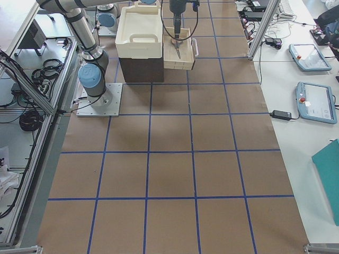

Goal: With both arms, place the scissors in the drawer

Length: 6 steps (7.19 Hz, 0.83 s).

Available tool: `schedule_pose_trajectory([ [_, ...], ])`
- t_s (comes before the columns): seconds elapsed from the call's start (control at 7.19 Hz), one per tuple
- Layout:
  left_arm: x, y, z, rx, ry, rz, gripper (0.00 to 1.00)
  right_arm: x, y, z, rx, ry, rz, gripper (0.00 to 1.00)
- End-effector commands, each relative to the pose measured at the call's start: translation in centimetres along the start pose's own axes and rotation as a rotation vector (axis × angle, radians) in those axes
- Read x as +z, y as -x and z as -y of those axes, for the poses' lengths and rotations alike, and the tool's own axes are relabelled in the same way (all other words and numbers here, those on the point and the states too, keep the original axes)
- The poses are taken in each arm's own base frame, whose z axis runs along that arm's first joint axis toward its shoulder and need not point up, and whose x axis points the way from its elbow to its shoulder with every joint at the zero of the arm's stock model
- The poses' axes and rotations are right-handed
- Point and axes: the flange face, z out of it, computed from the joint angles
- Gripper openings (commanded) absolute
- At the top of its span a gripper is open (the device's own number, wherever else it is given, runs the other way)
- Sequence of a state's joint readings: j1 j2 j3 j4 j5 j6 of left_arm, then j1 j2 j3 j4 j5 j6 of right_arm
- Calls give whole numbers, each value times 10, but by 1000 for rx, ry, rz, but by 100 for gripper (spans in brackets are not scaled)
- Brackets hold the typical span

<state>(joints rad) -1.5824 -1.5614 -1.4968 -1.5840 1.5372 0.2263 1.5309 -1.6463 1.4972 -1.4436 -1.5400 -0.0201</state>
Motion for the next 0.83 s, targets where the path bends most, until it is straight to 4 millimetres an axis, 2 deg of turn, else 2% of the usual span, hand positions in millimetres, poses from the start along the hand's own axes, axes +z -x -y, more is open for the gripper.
schedule_pose_trajectory([
  [0.0,5,-3,-11,-53,7,-9,100,0,0,1,0,-3,0,100],
  [0.42,-4,-2,-17,-75,-9,2,100,1,0,1,0,0,0,100],
  [0.7,2,-7,-16,-62,3,0,100,1,0,1,-1,4,-2,100],
])
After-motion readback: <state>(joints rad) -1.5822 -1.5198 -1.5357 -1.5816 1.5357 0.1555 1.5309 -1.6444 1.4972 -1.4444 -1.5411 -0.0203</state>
